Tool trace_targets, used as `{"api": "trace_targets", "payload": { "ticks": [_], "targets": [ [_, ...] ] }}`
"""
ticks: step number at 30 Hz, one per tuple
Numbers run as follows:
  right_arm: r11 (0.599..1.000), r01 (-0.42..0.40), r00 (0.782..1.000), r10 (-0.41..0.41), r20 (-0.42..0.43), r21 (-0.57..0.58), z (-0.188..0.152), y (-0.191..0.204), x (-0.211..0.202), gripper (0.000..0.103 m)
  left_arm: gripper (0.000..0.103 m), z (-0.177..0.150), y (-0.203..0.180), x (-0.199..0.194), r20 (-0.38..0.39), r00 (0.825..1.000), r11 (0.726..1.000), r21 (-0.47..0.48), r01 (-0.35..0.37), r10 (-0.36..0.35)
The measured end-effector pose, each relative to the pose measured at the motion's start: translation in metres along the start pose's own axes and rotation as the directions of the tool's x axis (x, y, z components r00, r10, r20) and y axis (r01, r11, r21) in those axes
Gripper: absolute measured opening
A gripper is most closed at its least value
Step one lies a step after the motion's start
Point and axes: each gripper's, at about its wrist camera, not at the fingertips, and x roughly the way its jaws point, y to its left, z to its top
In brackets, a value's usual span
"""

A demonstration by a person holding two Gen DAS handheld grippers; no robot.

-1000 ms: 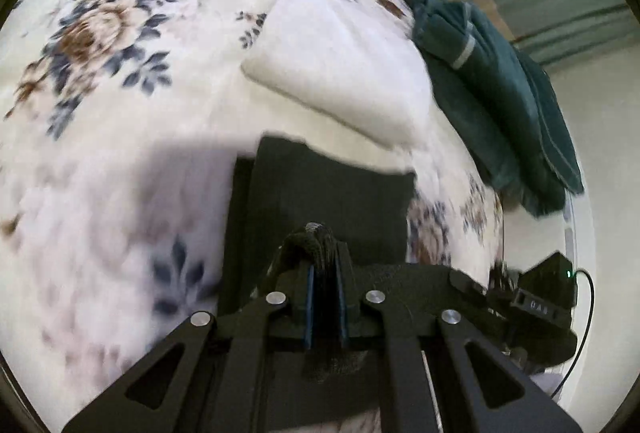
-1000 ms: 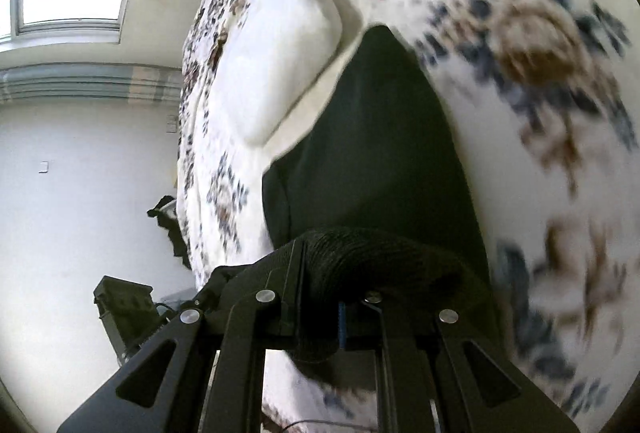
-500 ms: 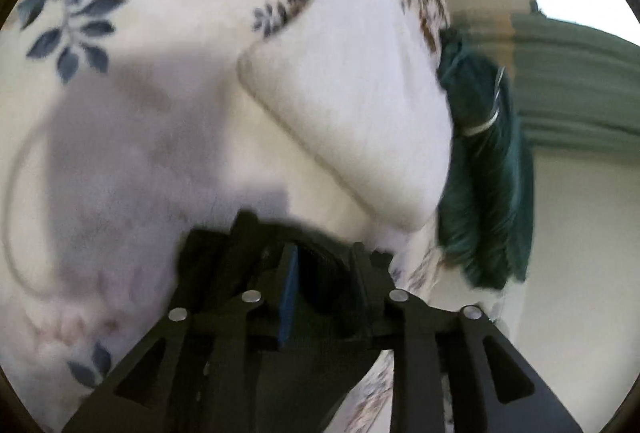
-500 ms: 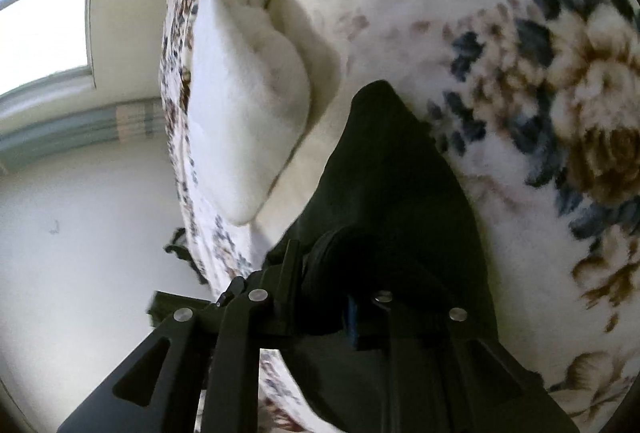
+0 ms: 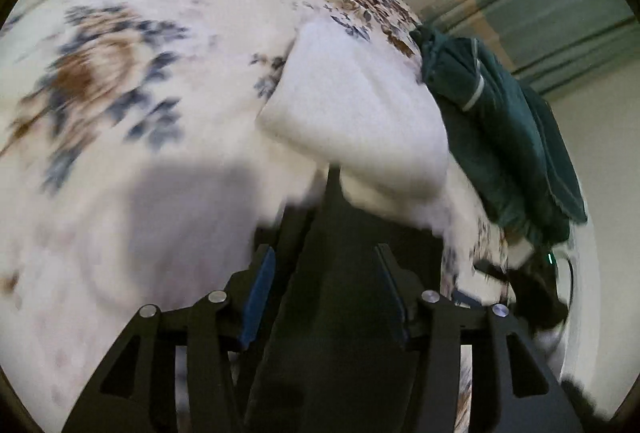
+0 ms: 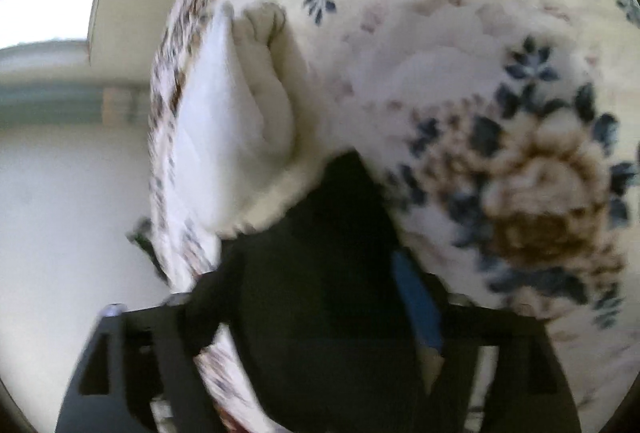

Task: Fold small clothes

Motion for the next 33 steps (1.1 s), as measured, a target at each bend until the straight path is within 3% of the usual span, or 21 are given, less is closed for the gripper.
{"api": "trace_targets", "payload": {
  "ticks": [2,6,10,16,18,20,24,27,28,29,32,33],
  "targets": [
    [0.998,0.046,0.998,-0.048,-0.052,-0.045,-0.012,-0.01,0.0,0.088,0.065,-0.039,0.009,-0.017,-0.03,0.999,0.999,-0.032,-0.019,0.018],
    [0.991,0.086,0.985,-0.099,-0.138,-0.101,-0.032,-0.032,0.005,0.097,0.071,-0.118,0.043,-0.03,-0.132,0.991,0.965,-0.262,0.003,-0.039],
    [0.999,0.006,0.977,-0.015,-0.214,-0.042,-0.042,-0.057,0.013,0.097,0.071,-0.167,0.053,-0.014,-0.182,0.977,0.916,-0.4,0.026,-0.107],
    [0.996,-0.075,0.957,0.061,-0.283,-0.039,-0.034,-0.062,0.037,0.098,0.071,-0.175,0.045,0.046,-0.163,0.973,0.876,-0.479,0.065,-0.162],
    [0.994,-0.083,0.954,0.059,-0.293,-0.069,-0.026,-0.054,0.049,0.098,0.071,-0.174,0.044,0.061,-0.154,0.98,0.86,-0.51,0.033,-0.129],
    [0.99,-0.093,0.956,0.059,-0.289,-0.105,-0.018,-0.046,0.062,0.098,0.087,-0.172,0.042,0.064,-0.104,0.988,0.834,-0.551,0.039,-0.115],
    [0.981,-0.153,0.948,0.113,-0.296,-0.115,-0.002,-0.029,0.089,0.099,0.088,-0.164,0.035,0.065,-0.078,0.995,0.821,-0.571,0.011,-0.067],
    [0.981,-0.159,0.942,0.116,-0.315,-0.112,0.006,-0.021,0.109,0.099,0.088,-0.159,0.039,0.06,-0.033,0.998,0.791,-0.612,0.02,-0.051],
    [0.982,-0.16,0.941,0.12,-0.317,-0.105,0.007,-0.021,0.114,0.099,0.084,-0.159,0.039,0.061,-0.036,0.999,0.78,-0.626,0.009,-0.041],
    [0.981,-0.171,0.939,0.134,-0.315,-0.092,0.008,-0.022,0.117,0.099,0.067,-0.157,0.038,0.059,-0.042,0.999,0.773,-0.635,-0.015,-0.016],
    [0.978,-0.184,0.944,0.149,-0.295,-0.095,0.004,-0.024,0.112,0.092,0.032,-0.143,0.03,0.049,-0.033,0.999,0.809,-0.586,-0.049,0.036],
    [0.979,-0.176,0.948,0.141,-0.285,-0.102,0.002,-0.026,0.111,0.064,0.03,-0.139,0.029,0.045,-0.025,0.999,0.819,-0.572,-0.044,0.036]
  ]
}}
